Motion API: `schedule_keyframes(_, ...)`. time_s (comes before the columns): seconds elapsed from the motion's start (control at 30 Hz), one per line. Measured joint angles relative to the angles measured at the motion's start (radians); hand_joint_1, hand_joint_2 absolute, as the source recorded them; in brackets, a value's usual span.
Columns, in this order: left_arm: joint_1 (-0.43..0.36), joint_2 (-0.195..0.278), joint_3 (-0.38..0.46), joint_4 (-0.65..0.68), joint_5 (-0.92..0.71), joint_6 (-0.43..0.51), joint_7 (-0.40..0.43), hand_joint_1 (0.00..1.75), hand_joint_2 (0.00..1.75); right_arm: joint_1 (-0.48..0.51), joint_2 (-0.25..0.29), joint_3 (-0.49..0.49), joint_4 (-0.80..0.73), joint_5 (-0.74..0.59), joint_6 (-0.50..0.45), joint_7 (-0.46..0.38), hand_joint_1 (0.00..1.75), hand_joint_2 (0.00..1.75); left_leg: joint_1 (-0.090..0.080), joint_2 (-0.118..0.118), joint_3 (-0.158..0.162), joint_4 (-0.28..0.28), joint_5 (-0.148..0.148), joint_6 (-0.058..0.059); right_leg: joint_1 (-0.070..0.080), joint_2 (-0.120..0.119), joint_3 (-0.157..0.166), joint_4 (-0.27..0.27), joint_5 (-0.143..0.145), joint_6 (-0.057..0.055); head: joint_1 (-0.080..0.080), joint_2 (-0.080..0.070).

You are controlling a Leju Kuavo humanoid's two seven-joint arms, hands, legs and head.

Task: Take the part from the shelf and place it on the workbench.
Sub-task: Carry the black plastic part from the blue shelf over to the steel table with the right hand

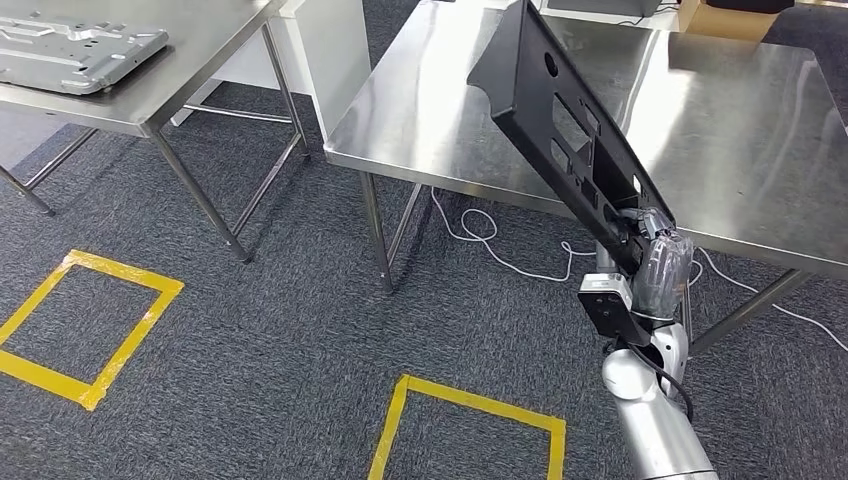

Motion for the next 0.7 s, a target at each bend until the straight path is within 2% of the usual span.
schedule_keyframes(0.07,0.000,0.000,0.000,0.000,0.000,0.000,-0.001,0.00,1.75,-0.002,0.001,0.001,0.000,-0.004,0.003,-0.002,1.75,1.75,0.005,0.006,-0.017,0.045,-0.034,-0.009,-0.002,0.000,0.002,-0.001,0.002,-0.013,-0.002,0.000)
schedule_keyframes(0.17,0.000,-0.001,0.000,0.000,0.000,0.000,-0.002,0.00,1.75,-0.002,0.002,0.001,0.000,-0.010,0.010,-0.004,1.75,1.75,0.010,0.017,-0.099,0.229,-0.135,-0.021,0.002,0.003,-0.001,-0.001,0.002,-0.023,-0.005,0.000)
schedule_keyframes(0.2,0.001,-0.001,0.000,0.000,0.000,0.000,-0.002,0.00,1.75,-0.002,0.002,0.001,0.001,-0.010,0.011,-0.004,1.75,1.75,0.011,0.019,-0.120,0.276,-0.151,-0.021,0.004,0.006,-0.002,-0.001,0.003,-0.023,-0.005,0.000)
schedule_keyframes(0.23,0.001,-0.001,0.000,0.000,0.000,0.000,-0.002,0.00,1.75,-0.002,0.002,0.001,0.001,-0.010,0.012,-0.004,1.75,1.75,0.011,0.020,-0.125,0.288,-0.148,-0.020,0.006,0.011,-0.002,-0.001,0.003,-0.024,-0.005,0.000)
schedule_keyframes(0.27,0.001,-0.001,0.000,0.000,0.000,0.000,-0.002,0.00,1.75,-0.002,0.003,0.001,0.001,-0.010,0.012,-0.004,1.75,1.75,0.010,0.019,-0.109,0.261,-0.127,-0.015,0.007,0.017,-0.002,-0.001,0.004,-0.025,-0.005,0.000)
schedule_keyframes(0.3,0.001,-0.001,0.000,0.000,-0.001,-0.001,-0.002,0.00,1.75,-0.002,0.004,0.001,0.001,-0.010,0.011,-0.004,1.75,1.75,0.010,0.012,-0.074,0.198,-0.094,-0.008,0.009,0.025,-0.002,-0.001,0.004,-0.025,-0.005,0.000)
schedule_keyframes(0.37,0.001,0.000,0.000,0.000,-0.005,-0.002,-0.002,0.00,1.75,-0.003,0.005,0.001,-0.001,-0.007,0.006,-0.005,1.75,1.75,0.007,-0.020,0.000,0.064,-0.045,0.007,0.010,0.039,-0.002,-0.001,0.006,-0.023,-0.003,0.000)
schedule_keyframes(0.4,0.001,0.000,0.000,0.000,-0.009,-0.003,-0.002,0.00,1.75,-0.004,0.005,0.001,-0.002,-0.006,0.003,-0.005,1.75,1.75,0.003,-0.030,0.022,0.025,-0.035,0.013,0.010,0.045,-0.003,-0.001,0.007,-0.020,-0.004,0.000)
schedule_keyframes(0.43,0.001,0.000,0.000,0.001,-0.011,-0.003,-0.002,0.00,1.75,-0.004,0.006,0.001,-0.003,-0.005,0.000,-0.005,1.75,1.75,-0.001,-0.034,0.029,0.012,-0.037,0.016,0.008,0.052,-0.005,-0.003,0.009,-0.016,-0.004,0.000)
schedule_keyframes(0.5,0.001,0.000,-0.001,0.001,-0.016,-0.004,-0.002,0.00,1.75,-0.001,0.006,0.000,-0.007,-0.004,-0.002,-0.006,1.75,1.75,-0.004,-0.014,0.034,0.002,-0.031,0.024,0.010,0.064,-0.007,-0.008,0.013,-0.004,-0.007,0.000)
schedule_keyframes(0.53,0.000,-0.001,-0.001,0.001,-0.017,-0.004,-0.002,0.00,1.75,0.002,0.005,-0.001,-0.009,-0.004,-0.003,-0.006,1.75,1.75,-0.003,-0.004,0.039,-0.009,-0.026,0.028,0.012,0.061,-0.011,-0.007,0.013,0.001,-0.006,0.000)
schedule_keyframes(0.6,-0.001,-0.002,-0.001,0.001,-0.021,-0.006,-0.002,0.00,1.75,0.004,0.001,-0.003,-0.015,-0.003,-0.004,-0.006,1.75,1.75,0.000,0.018,0.048,-0.030,-0.015,0.037,0.020,0.037,-0.042,0.052,-0.019,-0.001,-0.002,0.000)
schedule_keyframes(0.67,0.000,-0.002,-0.001,0.001,-0.025,-0.007,-0.002,0.00,1.75,0.011,-0.003,-0.005,-0.020,-0.004,-0.004,-0.005,1.75,1.75,-0.004,0.038,0.049,-0.032,-0.015,0.042,0.021,0.013,-0.106,0.185,-0.079,-0.009,0.001,0.000)
schedule_keyframes(0.7,0.000,-0.002,-0.001,0.001,-0.028,-0.008,-0.002,0.00,1.75,0.017,-0.004,-0.006,-0.022,-0.005,-0.004,-0.004,1.75,1.75,-0.005,0.047,0.049,-0.032,-0.016,0.043,0.020,0.010,-0.134,0.243,-0.099,-0.008,0.002,0.000)
